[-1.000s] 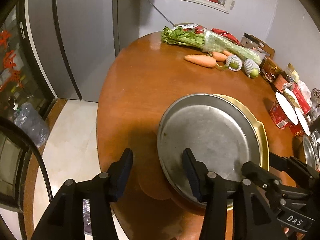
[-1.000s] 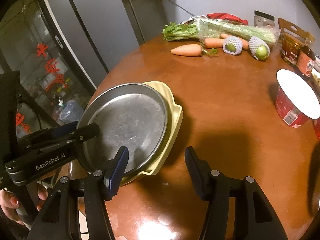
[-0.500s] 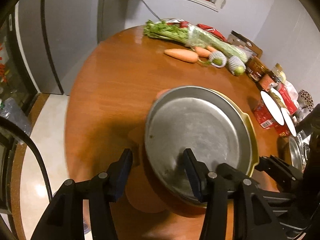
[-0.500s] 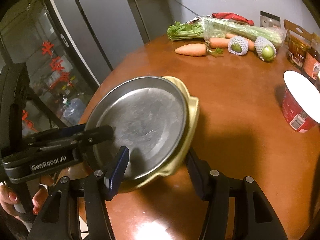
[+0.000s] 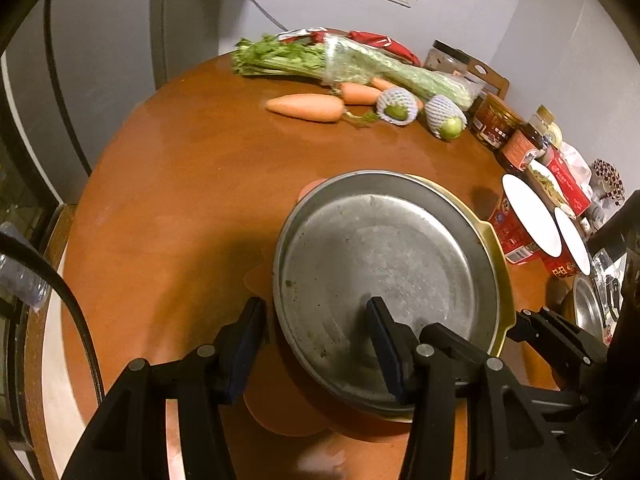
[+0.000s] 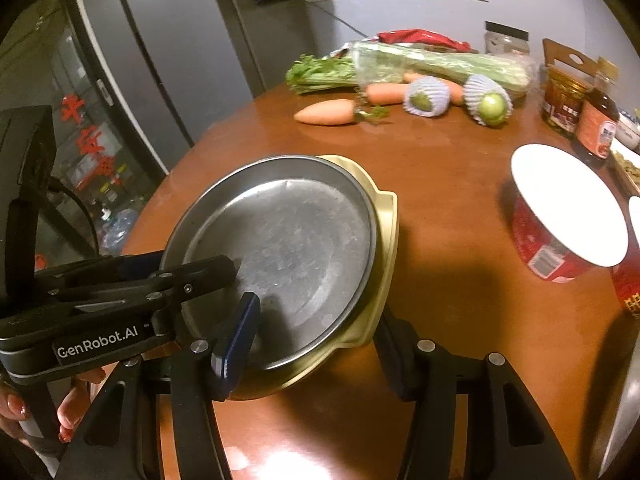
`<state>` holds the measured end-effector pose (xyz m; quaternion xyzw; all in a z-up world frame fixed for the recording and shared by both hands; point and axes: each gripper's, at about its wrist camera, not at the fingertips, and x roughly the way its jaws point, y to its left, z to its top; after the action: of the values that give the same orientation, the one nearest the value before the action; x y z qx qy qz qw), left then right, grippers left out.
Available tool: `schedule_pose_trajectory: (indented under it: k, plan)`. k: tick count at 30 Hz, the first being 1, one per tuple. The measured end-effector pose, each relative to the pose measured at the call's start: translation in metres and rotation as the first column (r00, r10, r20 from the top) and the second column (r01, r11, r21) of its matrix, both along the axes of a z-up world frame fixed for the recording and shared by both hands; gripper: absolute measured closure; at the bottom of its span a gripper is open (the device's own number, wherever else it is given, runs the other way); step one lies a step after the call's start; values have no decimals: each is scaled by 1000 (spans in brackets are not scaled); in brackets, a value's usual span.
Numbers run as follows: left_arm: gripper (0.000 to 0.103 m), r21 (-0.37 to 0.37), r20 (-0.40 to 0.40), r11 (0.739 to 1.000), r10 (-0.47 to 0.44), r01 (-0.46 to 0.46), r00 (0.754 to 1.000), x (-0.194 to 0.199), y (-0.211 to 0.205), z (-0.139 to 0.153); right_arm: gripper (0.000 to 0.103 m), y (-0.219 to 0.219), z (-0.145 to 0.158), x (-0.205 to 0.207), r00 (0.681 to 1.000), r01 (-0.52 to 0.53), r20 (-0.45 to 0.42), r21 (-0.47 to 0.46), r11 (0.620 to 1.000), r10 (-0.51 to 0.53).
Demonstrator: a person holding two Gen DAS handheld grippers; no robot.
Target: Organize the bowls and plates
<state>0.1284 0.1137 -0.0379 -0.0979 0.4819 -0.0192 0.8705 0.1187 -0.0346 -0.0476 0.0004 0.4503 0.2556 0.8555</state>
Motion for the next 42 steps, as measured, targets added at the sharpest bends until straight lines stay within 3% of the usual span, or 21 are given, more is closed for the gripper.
schedule_pose_trajectory:
  k: [9, 26, 42]
  plan:
    - [51, 19, -5, 999, -36, 36, 999, 20, -21, 0, 46, -22, -1, 18, 999, 33, -21, -2, 999, -33]
    - [51, 78, 11, 997, -23, 22, 1000, 25, -22, 9, 46, -26, 1, 25, 998, 31, -58, 18, 999, -30]
    - [49, 135, 102, 989, 46, -59, 994, -1, -35, 46, 41, -60, 50, 5, 990, 73, 121, 0, 997, -72]
